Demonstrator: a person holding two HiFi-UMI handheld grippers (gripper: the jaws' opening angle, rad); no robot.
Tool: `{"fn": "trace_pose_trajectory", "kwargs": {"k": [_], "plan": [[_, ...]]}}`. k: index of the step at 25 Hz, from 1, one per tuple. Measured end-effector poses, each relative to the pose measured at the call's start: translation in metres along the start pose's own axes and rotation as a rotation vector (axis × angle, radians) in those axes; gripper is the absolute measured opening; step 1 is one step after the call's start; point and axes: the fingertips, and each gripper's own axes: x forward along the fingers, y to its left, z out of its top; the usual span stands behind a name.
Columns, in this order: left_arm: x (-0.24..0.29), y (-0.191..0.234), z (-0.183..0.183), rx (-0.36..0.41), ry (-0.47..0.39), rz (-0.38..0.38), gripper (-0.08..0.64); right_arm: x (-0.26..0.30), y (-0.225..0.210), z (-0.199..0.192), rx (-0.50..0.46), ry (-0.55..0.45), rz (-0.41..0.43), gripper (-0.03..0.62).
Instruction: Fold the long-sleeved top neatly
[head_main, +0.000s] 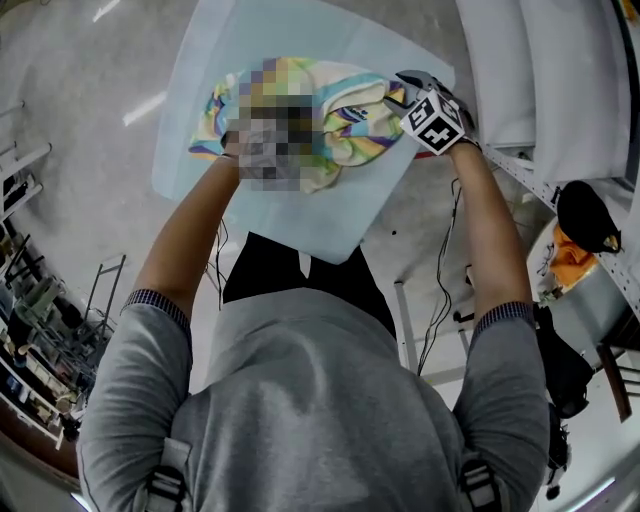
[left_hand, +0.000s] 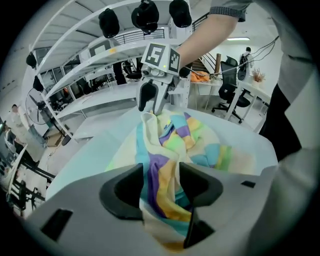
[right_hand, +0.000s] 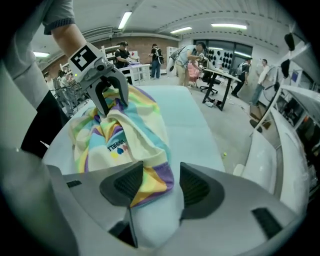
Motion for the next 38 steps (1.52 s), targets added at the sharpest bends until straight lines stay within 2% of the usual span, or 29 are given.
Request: {"fn": "trace_pose_trajectory", "kwargs": {"k": [2, 4, 7, 9, 12, 19, 26, 31, 38], "plan": [[0.004, 0.0, -0.003, 0.016, 0.003, -0.011, 0.239, 0.009, -0.001, -0.002, -0.021, 0.017, 0.013, 0.234], [0.007, 0.0, -0.005, 0.027, 0.003, -0.009, 0.217, 0.014, 0.001, -0.002, -0.024, 0.02, 0.021, 0.184], [0.004, 0.006, -0.005, 0.028, -0.016, 0.015, 0.118, 0.014, 0.002, -0.001, -0.02, 0.013, 0.011, 0.088], [-0.003, 0.013, -0.004, 0.01, -0.04, 0.033, 0.101, 0.009, 0.0, 0.002, -0.007, 0.001, -0.003, 0.062], [-0.023, 0.025, -0.006, -0.034, -0.073, 0.06, 0.051, -0.004, 0.001, 0.011, 0.015, -0.029, -0.023, 0.049], [-0.082, 0.051, 0.01, -0.086, -0.166, 0.147, 0.031, -0.058, 0.015, 0.043, 0.046, -0.127, -0.104, 0.041], [-0.179, 0.093, 0.046, -0.057, -0.293, 0.289, 0.029, -0.144, 0.024, 0.123, 0.058, -0.266, -0.247, 0.041], [-0.26, 0.106, 0.071, -0.045, -0.376, 0.394, 0.029, -0.212, 0.051, 0.181, 0.083, -0.355, -0.345, 0.04], [-0.368, 0.105, 0.108, 0.024, -0.502, 0.464, 0.029, -0.294, 0.098, 0.251, 0.048, -0.425, -0.536, 0.038]]}}
